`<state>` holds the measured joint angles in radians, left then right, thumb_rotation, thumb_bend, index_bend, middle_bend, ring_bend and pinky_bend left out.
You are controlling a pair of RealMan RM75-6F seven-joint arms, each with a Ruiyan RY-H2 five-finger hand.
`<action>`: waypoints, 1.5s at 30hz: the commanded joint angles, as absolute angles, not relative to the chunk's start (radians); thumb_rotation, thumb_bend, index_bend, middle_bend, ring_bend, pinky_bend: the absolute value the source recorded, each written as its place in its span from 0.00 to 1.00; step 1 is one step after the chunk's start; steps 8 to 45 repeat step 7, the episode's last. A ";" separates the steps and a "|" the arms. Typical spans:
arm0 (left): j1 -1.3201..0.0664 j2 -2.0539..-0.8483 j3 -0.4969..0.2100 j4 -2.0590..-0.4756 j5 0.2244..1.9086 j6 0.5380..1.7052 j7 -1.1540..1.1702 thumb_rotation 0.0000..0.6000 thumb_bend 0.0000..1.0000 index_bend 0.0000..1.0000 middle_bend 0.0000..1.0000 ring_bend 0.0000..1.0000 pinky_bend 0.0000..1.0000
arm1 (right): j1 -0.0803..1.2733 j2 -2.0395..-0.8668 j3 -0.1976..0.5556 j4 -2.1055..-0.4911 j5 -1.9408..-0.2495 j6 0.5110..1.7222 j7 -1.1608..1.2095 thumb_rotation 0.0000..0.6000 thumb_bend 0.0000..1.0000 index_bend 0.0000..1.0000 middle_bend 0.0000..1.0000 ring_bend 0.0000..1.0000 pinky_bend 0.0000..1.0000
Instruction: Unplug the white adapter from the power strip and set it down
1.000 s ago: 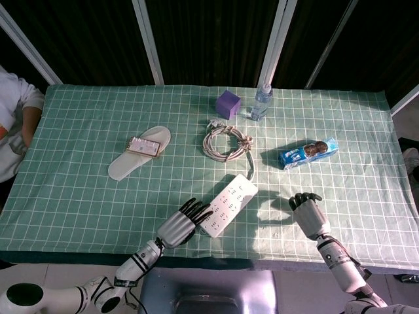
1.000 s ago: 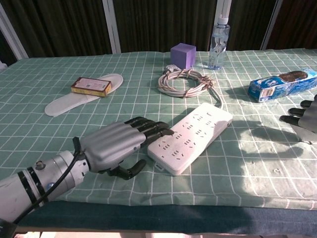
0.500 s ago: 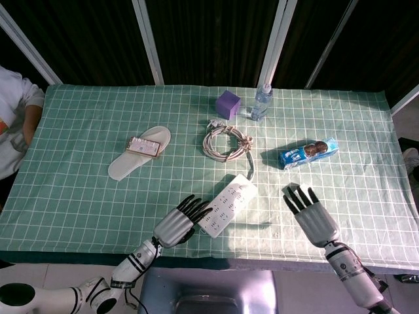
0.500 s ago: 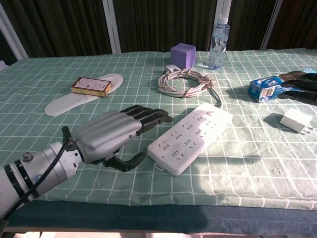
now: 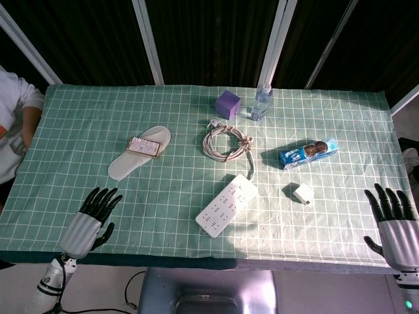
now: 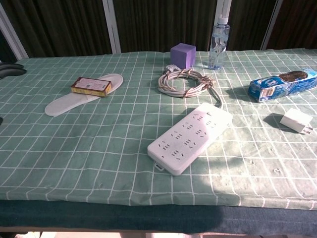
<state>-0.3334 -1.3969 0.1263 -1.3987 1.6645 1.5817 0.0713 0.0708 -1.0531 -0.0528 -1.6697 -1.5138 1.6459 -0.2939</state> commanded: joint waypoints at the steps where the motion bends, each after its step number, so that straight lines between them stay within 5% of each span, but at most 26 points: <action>1: -0.262 -1.355 0.153 -1.331 1.635 1.606 0.018 1.00 0.51 0.00 0.01 0.00 0.03 | 0.043 -1.063 -0.029 -1.641 -1.501 1.666 -0.269 1.00 0.14 0.00 0.00 0.00 0.00; 45: -0.268 -1.318 0.155 -1.372 1.649 1.548 0.033 1.00 0.51 0.00 0.00 0.00 0.03 | 0.047 -1.064 -0.022 -1.641 -1.490 1.616 -0.272 1.00 0.14 0.00 0.00 0.00 0.00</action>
